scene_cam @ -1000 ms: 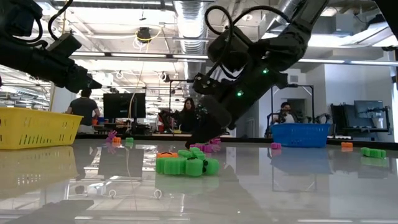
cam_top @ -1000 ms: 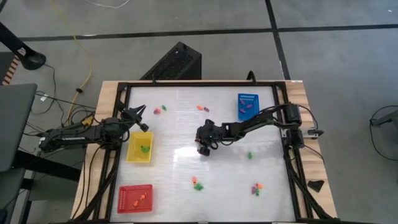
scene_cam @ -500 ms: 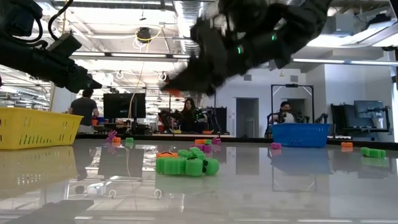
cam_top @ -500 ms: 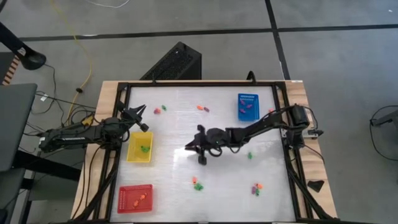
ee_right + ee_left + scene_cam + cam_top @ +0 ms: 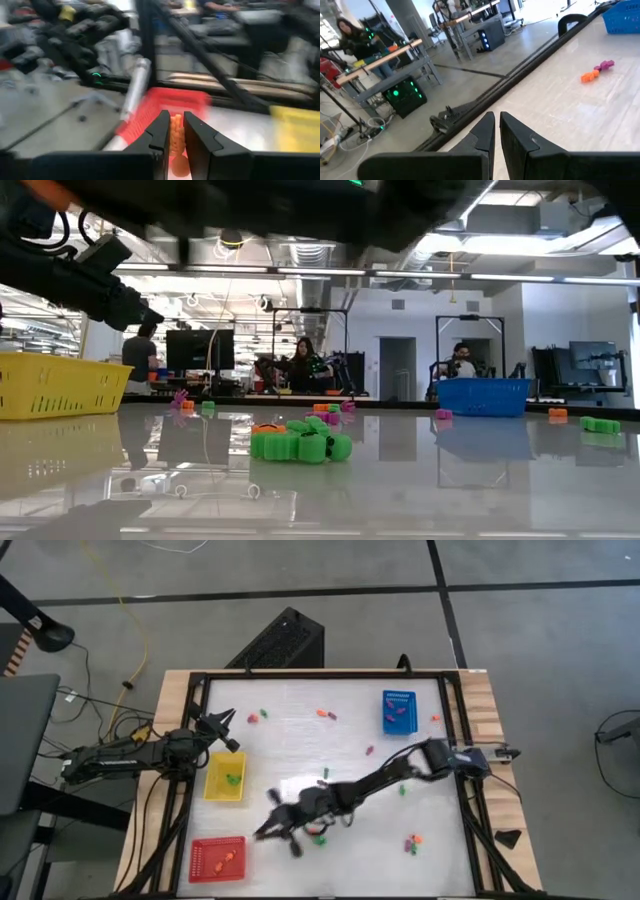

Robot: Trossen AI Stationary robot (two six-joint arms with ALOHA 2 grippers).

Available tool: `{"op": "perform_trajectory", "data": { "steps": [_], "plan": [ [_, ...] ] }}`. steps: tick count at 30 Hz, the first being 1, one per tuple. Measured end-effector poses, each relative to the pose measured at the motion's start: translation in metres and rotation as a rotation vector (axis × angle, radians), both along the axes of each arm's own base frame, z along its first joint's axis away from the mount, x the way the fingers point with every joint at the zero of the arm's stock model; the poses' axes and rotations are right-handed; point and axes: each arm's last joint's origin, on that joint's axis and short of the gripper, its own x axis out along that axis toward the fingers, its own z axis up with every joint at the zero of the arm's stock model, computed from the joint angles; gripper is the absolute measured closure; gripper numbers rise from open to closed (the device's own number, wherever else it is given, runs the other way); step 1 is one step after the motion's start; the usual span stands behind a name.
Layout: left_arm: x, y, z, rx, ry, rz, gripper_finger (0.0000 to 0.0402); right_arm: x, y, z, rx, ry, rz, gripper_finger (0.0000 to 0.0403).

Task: Sort Halloween decoration
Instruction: Put the orange skeleton toy into the red bin

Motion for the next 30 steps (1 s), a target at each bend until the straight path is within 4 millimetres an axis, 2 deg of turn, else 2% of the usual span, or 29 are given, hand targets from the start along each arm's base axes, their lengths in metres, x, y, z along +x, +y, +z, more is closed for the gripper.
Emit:
{"op": "perform_trajectory", "data": {
  "steps": [3, 6, 11, 30],
  "plan": [
    [0.001, 0.0, 0.0, -0.003, -0.004, -0.013, 0.0384, 0.024, 0.021, 0.005, 0.005, -0.035, 0.054, 0.0333],
    [0.001, 0.0, -0.001, -0.007, 0.005, -0.018, 0.0384, 0.042, 0.036, -0.002, 0.0, -0.018, 0.093, 0.0333],
    [0.001, 0.0, -0.001, -0.007, 0.003, -0.017, 0.0384, 0.062, 0.047, -0.015, -0.017, 0.041, 0.124, 0.0332],
    [0.001, 0.0, -0.001, -0.007, 0.004, -0.016, 0.0384, 0.068, 0.043, -0.018, 0.042, 0.087, 0.106, 0.0332]
  ]
}}
